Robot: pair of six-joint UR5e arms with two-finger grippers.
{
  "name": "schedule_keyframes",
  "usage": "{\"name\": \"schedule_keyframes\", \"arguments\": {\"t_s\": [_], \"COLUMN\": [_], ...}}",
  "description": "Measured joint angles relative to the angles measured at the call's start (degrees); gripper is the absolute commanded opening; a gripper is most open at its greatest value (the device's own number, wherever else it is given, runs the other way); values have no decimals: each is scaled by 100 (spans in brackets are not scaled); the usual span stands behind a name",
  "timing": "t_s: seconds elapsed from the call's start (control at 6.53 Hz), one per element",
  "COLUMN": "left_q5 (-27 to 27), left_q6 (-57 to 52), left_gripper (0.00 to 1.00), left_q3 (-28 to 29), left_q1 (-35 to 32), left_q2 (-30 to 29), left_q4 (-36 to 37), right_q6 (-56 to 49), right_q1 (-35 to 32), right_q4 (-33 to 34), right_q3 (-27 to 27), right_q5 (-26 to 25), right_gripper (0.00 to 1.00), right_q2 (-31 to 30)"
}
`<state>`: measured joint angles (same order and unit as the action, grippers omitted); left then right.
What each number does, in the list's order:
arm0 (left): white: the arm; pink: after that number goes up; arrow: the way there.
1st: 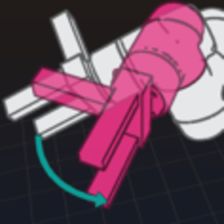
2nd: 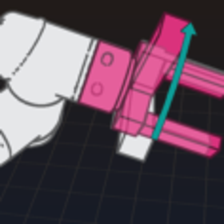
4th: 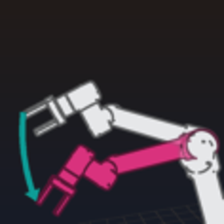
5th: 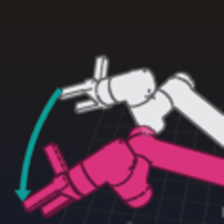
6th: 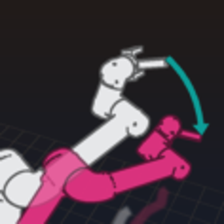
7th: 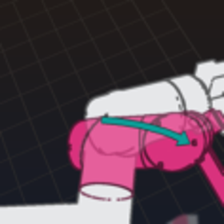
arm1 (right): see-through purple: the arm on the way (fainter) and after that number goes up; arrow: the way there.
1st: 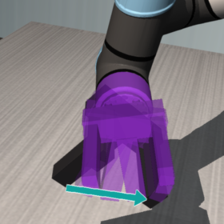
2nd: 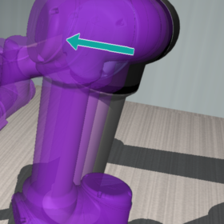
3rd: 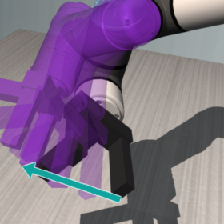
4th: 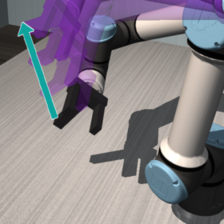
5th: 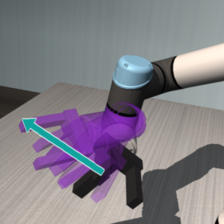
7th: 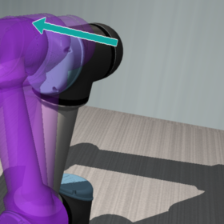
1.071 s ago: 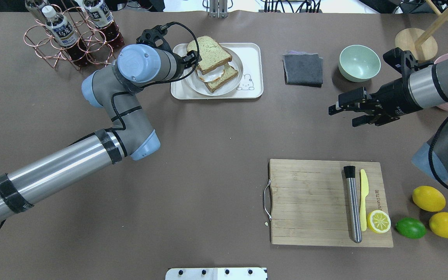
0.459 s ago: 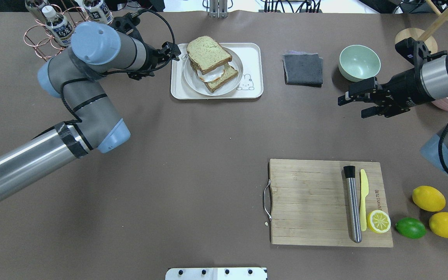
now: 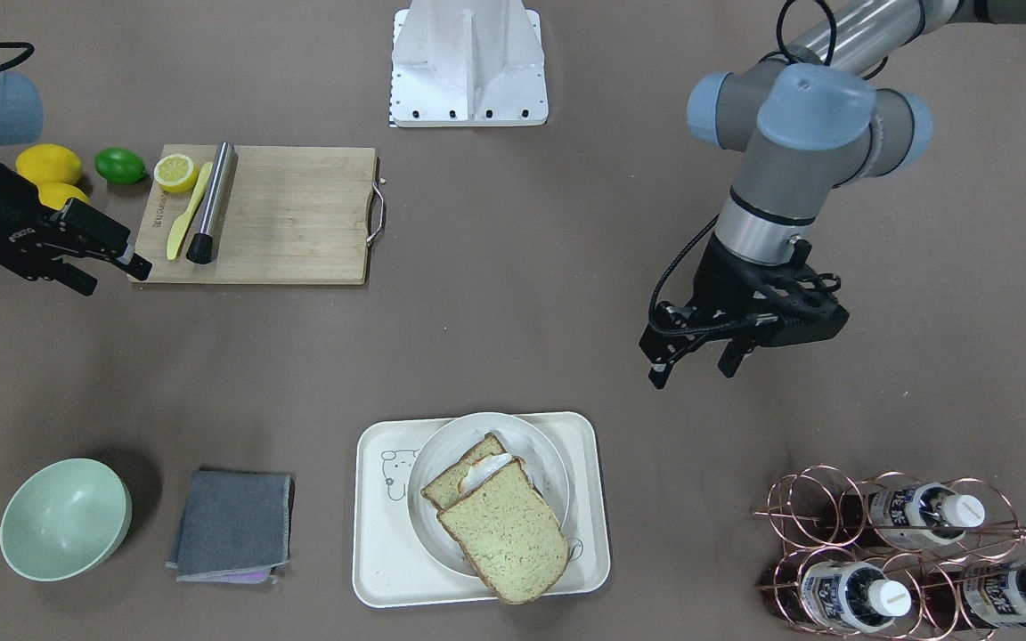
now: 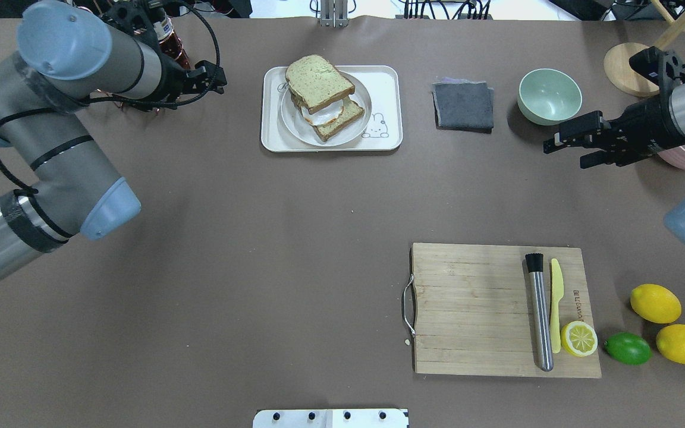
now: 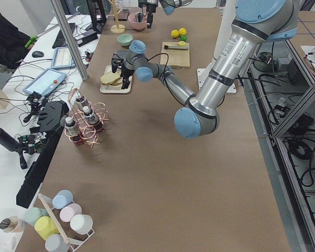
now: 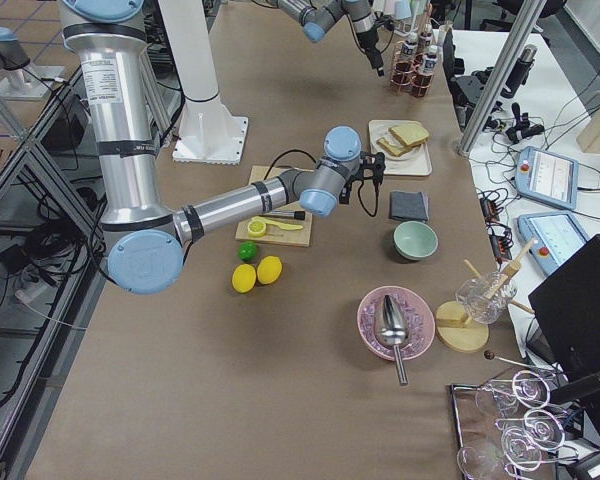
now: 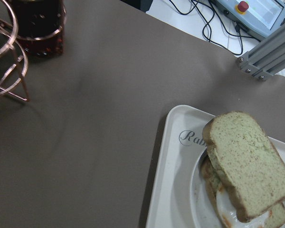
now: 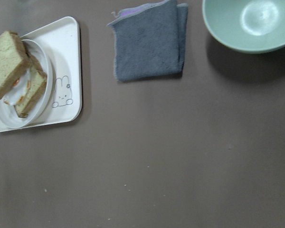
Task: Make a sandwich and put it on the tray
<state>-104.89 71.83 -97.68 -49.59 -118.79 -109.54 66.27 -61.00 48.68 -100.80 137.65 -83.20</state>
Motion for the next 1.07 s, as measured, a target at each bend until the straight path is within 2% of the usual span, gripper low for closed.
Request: {"name": "schedule_keyframes", "arguments": {"t_s": [0.15, 0.46, 0.77, 1.07], "left_q5": [-278, -1387, -2283, -3000], "left_q6": [-617, -2308, -4098, -5591], "left_gripper": [97, 97, 97, 97], "left_q3": [-425, -820, -818, -446], "left_q1": [-336, -1438, -2512, -3304], "left_q2": [495, 1508, 2326, 2840], "left_q4": [196, 258, 282, 316], "right_q6": [-584, -2353, -4380, -6396], "right_q1": [-157, -718, -1467, -2338], "right_q4": [431, 1374, 2635, 4157], "right_q3": [0, 7, -14, -47], "right_q5": [0, -11, -225, -913], "right_gripper": [99, 99, 99, 99], "right_q2": [-94, -479, -776, -746]}}
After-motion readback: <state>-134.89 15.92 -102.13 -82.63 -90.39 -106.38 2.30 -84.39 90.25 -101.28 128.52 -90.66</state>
